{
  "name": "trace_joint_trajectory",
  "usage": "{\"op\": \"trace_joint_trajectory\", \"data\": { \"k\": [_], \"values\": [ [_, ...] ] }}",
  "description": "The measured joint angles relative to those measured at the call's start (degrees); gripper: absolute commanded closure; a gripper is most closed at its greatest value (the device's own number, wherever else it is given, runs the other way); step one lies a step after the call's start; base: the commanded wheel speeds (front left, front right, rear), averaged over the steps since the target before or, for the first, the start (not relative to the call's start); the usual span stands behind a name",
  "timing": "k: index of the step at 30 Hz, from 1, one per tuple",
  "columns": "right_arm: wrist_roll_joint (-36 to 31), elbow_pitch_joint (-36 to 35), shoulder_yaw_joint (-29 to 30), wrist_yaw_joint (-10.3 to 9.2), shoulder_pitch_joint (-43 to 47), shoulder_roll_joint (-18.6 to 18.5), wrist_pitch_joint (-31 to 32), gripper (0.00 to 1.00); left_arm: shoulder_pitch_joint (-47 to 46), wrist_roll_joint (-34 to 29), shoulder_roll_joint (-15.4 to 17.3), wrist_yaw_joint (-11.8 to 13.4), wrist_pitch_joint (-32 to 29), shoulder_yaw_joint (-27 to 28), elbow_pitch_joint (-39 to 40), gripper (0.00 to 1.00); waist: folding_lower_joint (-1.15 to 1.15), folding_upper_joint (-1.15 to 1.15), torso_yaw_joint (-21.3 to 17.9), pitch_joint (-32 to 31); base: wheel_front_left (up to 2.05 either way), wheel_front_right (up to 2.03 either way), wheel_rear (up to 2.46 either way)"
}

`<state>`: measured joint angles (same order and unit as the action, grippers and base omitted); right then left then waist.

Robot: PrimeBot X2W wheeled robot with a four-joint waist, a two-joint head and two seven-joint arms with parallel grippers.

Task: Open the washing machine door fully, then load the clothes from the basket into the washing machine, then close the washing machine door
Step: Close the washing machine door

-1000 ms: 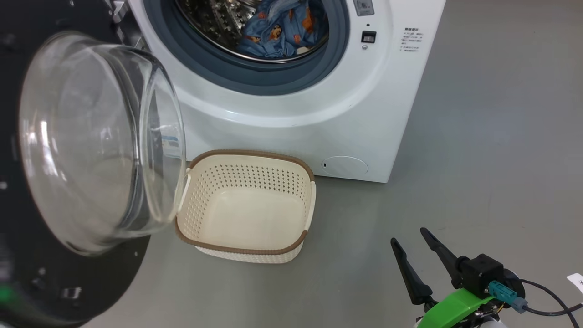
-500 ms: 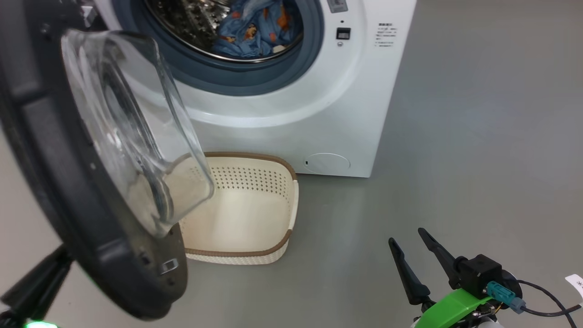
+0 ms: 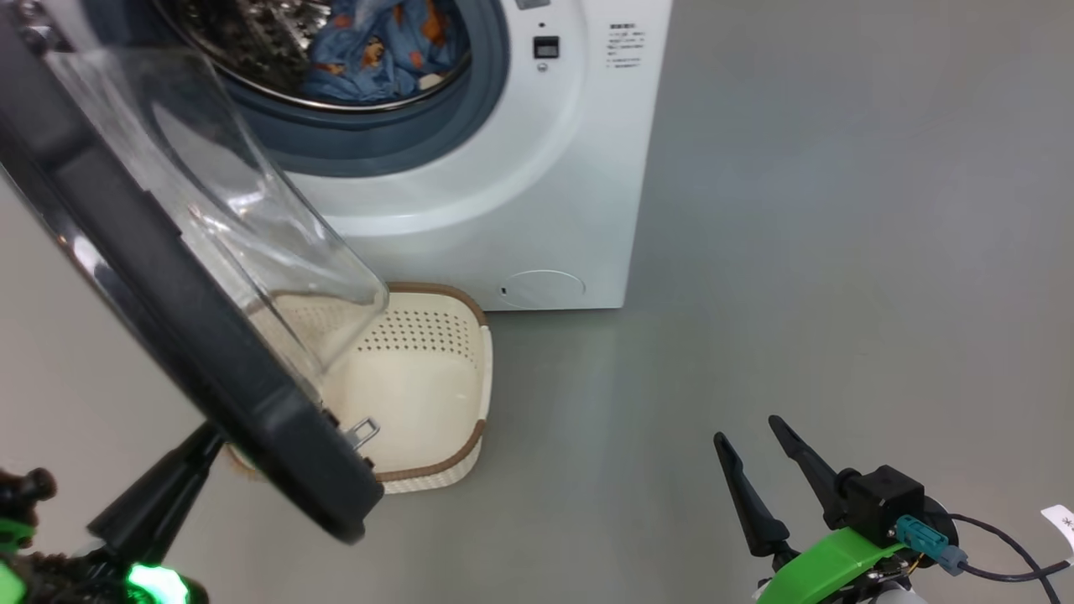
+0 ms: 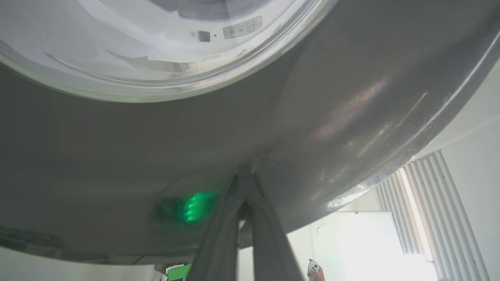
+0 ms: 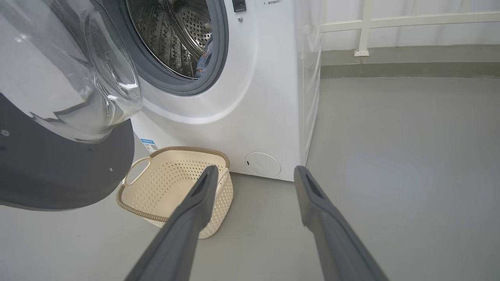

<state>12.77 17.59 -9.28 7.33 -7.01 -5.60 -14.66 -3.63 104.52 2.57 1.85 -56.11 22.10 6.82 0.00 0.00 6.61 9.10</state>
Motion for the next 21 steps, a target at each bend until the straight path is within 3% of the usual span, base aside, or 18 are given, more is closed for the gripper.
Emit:
{"op": "trace_joint_trajectory", "data": {
  "k": [11, 21],
  "values": [
    [0.0, -0.2, 0.4, 0.0, -0.6, 0.5, 0.0, 0.0, -6.0, 0.6, -0.3, -5.0, 8.8, -8.4, -4.0, 1.0, 0.0, 0.0, -5.3, 1.7, 0.0, 0.0, 0.0],
    [0.5, -0.3, 0.6, 0.0, -1.7, 1.1, 0.0, 0.0, -13.6, -1.7, -0.5, -7.8, 16.9, -11.0, -9.5, 1.0, 0.0, 0.0, -10.9, 3.3, 0.0, 0.0, 0.0]
  ]
}}
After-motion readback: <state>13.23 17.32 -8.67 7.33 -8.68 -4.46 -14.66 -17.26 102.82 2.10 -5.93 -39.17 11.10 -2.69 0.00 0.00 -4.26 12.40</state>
